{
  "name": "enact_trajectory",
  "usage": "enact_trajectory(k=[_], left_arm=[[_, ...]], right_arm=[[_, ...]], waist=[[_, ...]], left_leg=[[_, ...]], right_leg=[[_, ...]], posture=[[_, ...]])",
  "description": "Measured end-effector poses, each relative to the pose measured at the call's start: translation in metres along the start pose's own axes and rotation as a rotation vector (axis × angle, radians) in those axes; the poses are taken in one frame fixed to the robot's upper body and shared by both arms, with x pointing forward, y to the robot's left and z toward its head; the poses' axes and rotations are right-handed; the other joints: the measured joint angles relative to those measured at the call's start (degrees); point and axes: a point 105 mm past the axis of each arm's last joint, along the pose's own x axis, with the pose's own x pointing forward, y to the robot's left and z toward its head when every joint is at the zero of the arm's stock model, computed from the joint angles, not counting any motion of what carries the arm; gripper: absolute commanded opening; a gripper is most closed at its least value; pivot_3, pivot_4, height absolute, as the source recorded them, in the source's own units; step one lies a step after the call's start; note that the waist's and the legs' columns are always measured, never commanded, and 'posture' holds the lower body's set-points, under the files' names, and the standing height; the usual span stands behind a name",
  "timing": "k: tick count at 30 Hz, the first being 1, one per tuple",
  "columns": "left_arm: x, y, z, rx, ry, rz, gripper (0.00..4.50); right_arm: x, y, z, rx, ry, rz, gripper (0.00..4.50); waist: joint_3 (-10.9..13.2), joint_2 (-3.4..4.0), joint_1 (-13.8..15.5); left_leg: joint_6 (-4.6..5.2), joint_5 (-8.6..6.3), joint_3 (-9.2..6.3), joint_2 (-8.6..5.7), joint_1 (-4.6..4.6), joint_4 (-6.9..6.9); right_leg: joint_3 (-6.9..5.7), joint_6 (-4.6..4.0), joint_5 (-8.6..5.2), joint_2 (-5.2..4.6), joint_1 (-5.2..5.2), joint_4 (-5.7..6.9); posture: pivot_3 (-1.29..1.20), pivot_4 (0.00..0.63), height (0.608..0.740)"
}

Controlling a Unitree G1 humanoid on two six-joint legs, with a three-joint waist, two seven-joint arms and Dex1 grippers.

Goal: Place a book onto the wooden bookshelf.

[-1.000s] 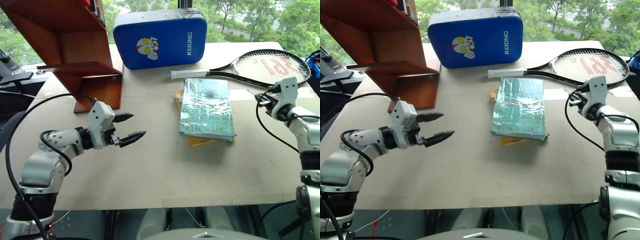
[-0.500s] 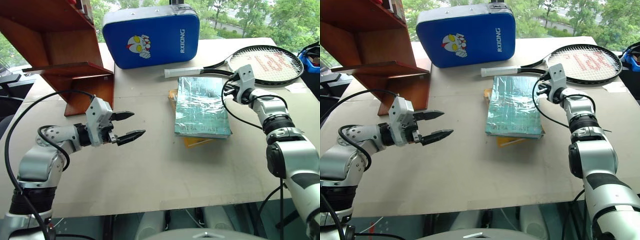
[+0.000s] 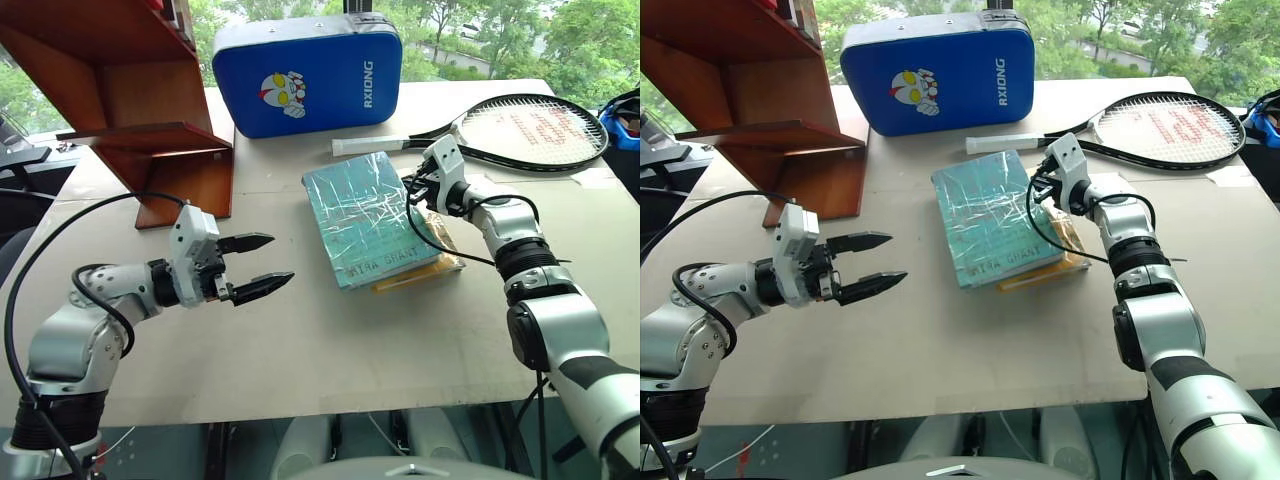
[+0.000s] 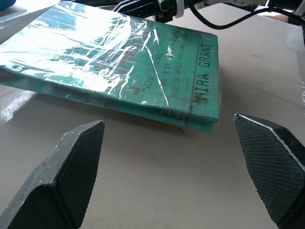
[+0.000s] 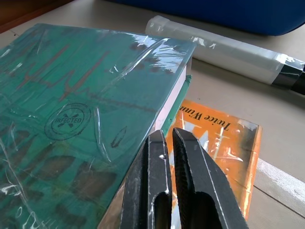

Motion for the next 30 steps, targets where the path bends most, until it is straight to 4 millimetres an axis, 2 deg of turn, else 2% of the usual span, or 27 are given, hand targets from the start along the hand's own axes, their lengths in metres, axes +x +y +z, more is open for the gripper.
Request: enact_trajectory(k=[3, 4, 6, 9, 10, 13, 14, 15, 17, 18, 20, 24, 26, 30], left_arm=[[0.007, 0.007, 0.003, -0.014, -0.031, 0.056, 4.5], [0.01, 0.01, 0.001, -0.044, -0.036, 0.09, 4.5], [0.017, 0.014, -0.01, -0.137, -0.016, 0.147, 4.5], [0.022, 0.016, -0.021, -0.231, 0.008, 0.199, 4.5], [0.028, 0.017, -0.026, -0.309, 0.007, 0.222, 4.5], [0.047, 0.007, -0.023, -0.488, -0.064, 0.174, 4.5], [0.055, 0.004, -0.021, -0.564, -0.098, 0.146, 4.5], [0.069, 0.001, -0.018, -0.68, -0.13, 0.109, 4.5], [0.084, 0.002, -0.02, -0.859, -0.14, 0.075, 4.5], [0.086, 0.002, -0.023, -0.892, -0.133, 0.073, 4.5], [0.097, 0.003, -0.029, -1.014, -0.094, 0.064, 4.5], [0.106, 0.008, -0.038, -1.155, -0.072, 0.078, 4.5], [0.116, 0.013, -0.035, -1.227, -0.085, 0.074, 4.5], [0.132, 0.017, -0.033, -1.305, -0.096, 0.038, 4.5]], right_arm=[[-0.009, -0.016, 0.001, 0.003, -0.01, -0.077, 0.09], [-0.017, -0.025, 0.004, 0.005, -0.027, -0.111, 0.61], [-0.039, -0.044, 0.016, 0.0, -0.077, -0.159, 1.36], [-0.063, -0.049, 0.026, -0.028, -0.112, -0.145, 2.5], [-0.08, -0.048, 0.029, -0.039, -0.123, -0.122, 3.0], [-0.108, -0.03, 0.032, -0.059, -0.142, -0.018, 4.29], [-0.119, -0.017, 0.03, -0.071, -0.137, 0.04, 4.45], [-0.132, 0.0, 0.028, -0.095, -0.126, 0.102, 4.45], [-0.147, 0.03, 0.023, -0.115, -0.117, 0.185, 4.45], [-0.149, 0.036, 0.022, -0.113, -0.116, 0.205, 4.45], [-0.164, 0.052, 0.014, -0.091, -0.079, 0.241, 4.45], [-0.179, 0.068, 0.015, -0.063, -0.088, 0.272, 4.45], [-0.188, 0.079, 0.028, -0.067, -0.142, 0.283, 4.45], [-0.197, 0.085, 0.033, -0.057, -0.192, 0.265, 4.45]], waist=[[0.0, 0.0, 0.4], [0.0, -0.01, 0.5], [0.0, -0.03, 0.5], [0.0, -0.03, 0.5], [0.0, -0.04, 0.5], [0.0, -0.06, 0.9], [0.0, -0.09, 1.5], [0.0, -0.12, 1.6], [-0.1, -0.29, 2.1], [-0.1, -0.31, 1.9], [-0.1, -0.37, 1.9], [-0.1, -0.47, 1.9], [-0.1, -0.51, 2.2], [-0.1, -0.62, 3.2]], left_leg=[[0.0, 0.0, -0.03, -0.04, -0.01, 0.03], [0.0, 0.0, -0.04, -0.05, -0.02, 0.04], [0.01, 0.0, -0.05, -0.07, -0.05, 0.03], [0.01, -0.01, -0.09, -0.05, -0.08, 0.0], [0.02, -0.01, -0.09, -0.04, -0.09, 0.0], [0.03, -0.01, -0.09, -0.04, -0.08, 0.08], [0.03, -0.02, -0.1, -0.03, -0.08, 0.14], [0.04, -0.02, -0.1, -0.03, -0.07, 0.16], [0.04, -0.02, -0.11, -0.03, 0.01, 0.25], [0.03, -0.02, -0.09, -0.03, 0.03, 0.25], [0.04, -0.01, -0.06, -0.06, 0.07, 0.28], [0.03, -0.01, -0.07, -0.05, 0.09, 0.29], [0.02, -0.01, -0.07, -0.06, 0.09, 0.3], [0.02, 0.0, -0.06, -0.11, 0.11, 0.3]], right_leg=[[-0.02, 0.0, 0.0, -0.04, 0.0, 0.0], [-0.02, 0.0, 0.0, -0.05, 0.01, 0.0], [-0.01, 0.0, 0.0, -0.05, 0.0, 0.01], [-0.02, 0.01, 0.0, -0.04, 0.0, 0.1], [-0.02, 0.01, 0.0, -0.03, 0.0, 0.1], [-0.01, 0.01, 0.0, -0.03, 0.01, 0.05], [-0.02, 0.01, 0.0, -0.02, 0.02, 0.05], [-0.01, 0.01, 0.0, -0.01, 0.05, 0.09], [-0.02, 0.02, 0.0, 0.01, 0.08, 0.19], [0.02, 0.02, 0.0, 0.01, 0.09, 0.22], [0.07, 0.02, 0.0, 0.0, 0.11, 0.24], [0.07, 0.02, 0.0, 0.01, 0.12, 0.25], [0.06, 0.02, 0.0, 0.01, 0.12, 0.25], [0.06, 0.01, 0.0, 0.0, 0.15, 0.23]], posture=[[0.0, 0.15, 0.74], [0.0, 0.15, 0.74], [0.0, 0.15, 0.74], [0.0, 0.15, 0.74], [0.0, 0.15, 0.74], [0.0, 0.15, 0.74], [0.0, 0.15, 0.74], [0.0, 0.15, 0.74], [0.0, 0.15, 0.74], [0.0, 0.15, 0.74], [0.0, 0.15, 0.74], [0.0, 0.15, 0.74], [0.0, 0.15, 0.74], [0.0, 0.15, 0.74]])
